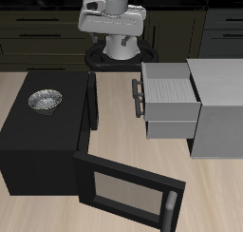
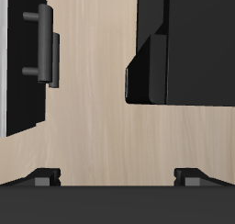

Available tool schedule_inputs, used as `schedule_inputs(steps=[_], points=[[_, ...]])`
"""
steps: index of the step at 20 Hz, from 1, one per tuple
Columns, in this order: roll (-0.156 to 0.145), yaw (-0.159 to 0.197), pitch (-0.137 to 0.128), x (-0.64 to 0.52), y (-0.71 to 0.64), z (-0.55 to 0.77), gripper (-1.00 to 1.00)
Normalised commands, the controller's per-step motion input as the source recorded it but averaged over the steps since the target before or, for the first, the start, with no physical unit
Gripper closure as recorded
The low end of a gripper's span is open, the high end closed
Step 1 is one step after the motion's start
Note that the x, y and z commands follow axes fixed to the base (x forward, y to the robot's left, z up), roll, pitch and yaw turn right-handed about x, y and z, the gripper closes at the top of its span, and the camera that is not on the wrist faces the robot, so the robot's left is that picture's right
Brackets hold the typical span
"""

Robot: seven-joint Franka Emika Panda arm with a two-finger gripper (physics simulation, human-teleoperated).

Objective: Close the top drawer of the white cabinet

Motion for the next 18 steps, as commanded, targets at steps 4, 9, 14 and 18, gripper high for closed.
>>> schedule_inputs(steps=[4,9,14,18], points=[[-0.022,0.222,-0.014,0.16,-0.01,0.01,-1.00],[-0.001,0.314,0.019,0.19,0.02,-0.01,-1.00],[-0.043,0.298,0.021,0.19,-0.03,-0.04,-1.00],[0.004,0.292,0.029,0.20,0.02,-0.09,-1.00]])
